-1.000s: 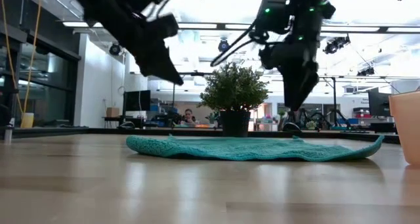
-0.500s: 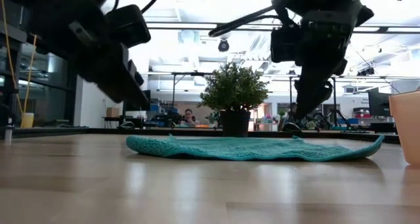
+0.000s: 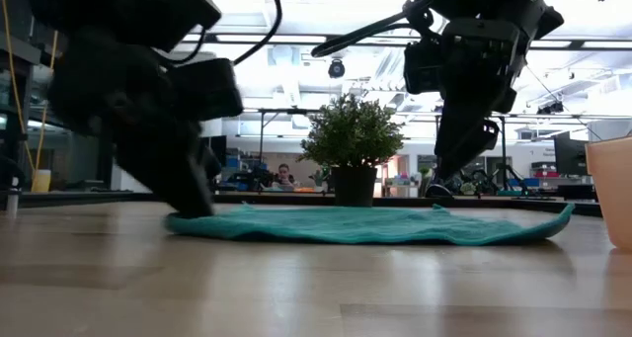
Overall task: Fold microfiber towels
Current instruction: Fold the blue microfiber towel
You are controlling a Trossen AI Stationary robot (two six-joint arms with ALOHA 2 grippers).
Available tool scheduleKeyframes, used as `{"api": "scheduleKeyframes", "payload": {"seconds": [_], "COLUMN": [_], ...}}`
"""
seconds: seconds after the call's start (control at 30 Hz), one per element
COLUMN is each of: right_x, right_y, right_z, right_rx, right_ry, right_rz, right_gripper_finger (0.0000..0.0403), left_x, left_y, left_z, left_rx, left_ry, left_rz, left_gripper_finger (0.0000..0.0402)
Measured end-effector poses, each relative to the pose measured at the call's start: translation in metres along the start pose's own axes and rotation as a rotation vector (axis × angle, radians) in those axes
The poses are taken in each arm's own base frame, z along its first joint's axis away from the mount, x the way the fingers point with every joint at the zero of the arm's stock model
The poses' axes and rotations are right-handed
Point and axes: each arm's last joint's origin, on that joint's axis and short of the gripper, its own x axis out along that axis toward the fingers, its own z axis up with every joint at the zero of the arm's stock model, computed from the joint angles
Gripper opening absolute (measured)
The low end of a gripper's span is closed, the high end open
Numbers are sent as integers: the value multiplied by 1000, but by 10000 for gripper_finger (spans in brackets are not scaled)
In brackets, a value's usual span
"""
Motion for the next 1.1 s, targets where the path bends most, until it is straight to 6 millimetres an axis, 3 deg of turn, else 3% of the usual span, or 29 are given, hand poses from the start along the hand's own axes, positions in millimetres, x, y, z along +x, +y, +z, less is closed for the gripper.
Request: {"api": "scheduleKeyframes", "payload": {"seconds": [0.17,0.47,0.7,0.93,1.1], "right_x": [0,0,0,0,0], "right_y": [1,1,1,1,1], "right_z": [2,3,4,4,5], "right_rx": [-2,-26,-42,-41,-47], "right_ry": [-20,-44,-57,-62,-68], "right_rz": [0,-12,-24,-21,-23], "right_gripper_finger": [247,247,247,247,247], "left_x": [-13,-35,-37,-61,-65], "left_y": [-5,-23,-40,-26,-7], "left_z": [-11,-14,-18,3,7], "left_rx": [24,-72,-112,-78,-7], "left_ry": [124,113,142,-17,11], "left_rz": [21,-7,-122,-11,55], "left_gripper_finger": [0,0,0,0,0]}}
